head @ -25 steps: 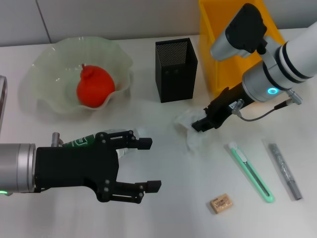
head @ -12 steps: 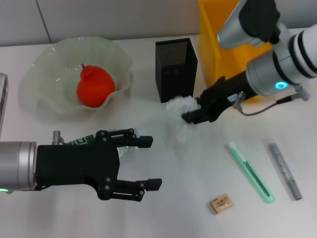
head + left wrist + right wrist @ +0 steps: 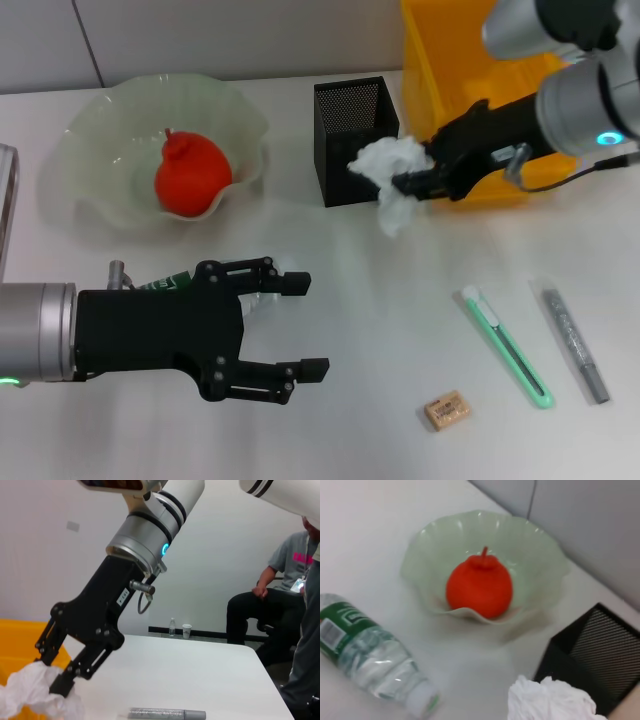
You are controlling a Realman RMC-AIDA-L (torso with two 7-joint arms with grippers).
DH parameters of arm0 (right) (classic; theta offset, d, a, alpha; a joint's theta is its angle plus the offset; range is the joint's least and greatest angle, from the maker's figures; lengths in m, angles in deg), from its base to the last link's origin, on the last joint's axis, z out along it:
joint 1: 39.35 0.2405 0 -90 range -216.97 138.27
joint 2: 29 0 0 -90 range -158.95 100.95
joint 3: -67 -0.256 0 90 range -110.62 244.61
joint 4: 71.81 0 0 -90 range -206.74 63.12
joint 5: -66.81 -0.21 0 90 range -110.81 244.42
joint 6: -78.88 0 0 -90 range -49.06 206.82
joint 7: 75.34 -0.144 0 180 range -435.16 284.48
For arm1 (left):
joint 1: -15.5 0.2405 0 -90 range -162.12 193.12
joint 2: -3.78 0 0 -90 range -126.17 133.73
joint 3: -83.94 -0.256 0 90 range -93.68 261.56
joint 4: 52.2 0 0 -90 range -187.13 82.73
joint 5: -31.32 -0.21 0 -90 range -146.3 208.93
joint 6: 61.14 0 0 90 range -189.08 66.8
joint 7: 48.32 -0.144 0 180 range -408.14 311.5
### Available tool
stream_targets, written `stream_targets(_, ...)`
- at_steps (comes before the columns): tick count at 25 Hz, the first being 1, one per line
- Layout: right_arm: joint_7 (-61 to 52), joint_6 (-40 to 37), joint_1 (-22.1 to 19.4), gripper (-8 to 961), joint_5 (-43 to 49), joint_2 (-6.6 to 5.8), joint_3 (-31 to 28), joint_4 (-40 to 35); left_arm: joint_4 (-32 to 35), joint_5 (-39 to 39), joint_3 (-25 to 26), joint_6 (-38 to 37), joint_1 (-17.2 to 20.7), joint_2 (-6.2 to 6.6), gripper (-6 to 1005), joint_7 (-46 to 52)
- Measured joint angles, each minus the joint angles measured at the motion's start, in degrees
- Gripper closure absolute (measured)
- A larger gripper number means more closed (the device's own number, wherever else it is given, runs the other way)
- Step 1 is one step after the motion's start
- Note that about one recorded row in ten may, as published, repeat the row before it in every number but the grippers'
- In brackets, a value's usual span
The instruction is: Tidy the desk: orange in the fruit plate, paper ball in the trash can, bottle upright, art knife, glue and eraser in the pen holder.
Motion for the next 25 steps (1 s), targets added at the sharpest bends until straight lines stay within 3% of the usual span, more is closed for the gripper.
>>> stream_targets(12,0.39,2.8,-1.51,540,5.27,-0.01,-5.42,-4.77,-0.03,0.28,-0.01,0.17,-0.19,-0.12,153,-0.42)
stream_targets(25,0.46,14.28,-0.02,541,12.12,-0.26,-7.32,3.68,-0.11,0.42,-0.01,0.29,-0.53,-0.19,153,-0.43)
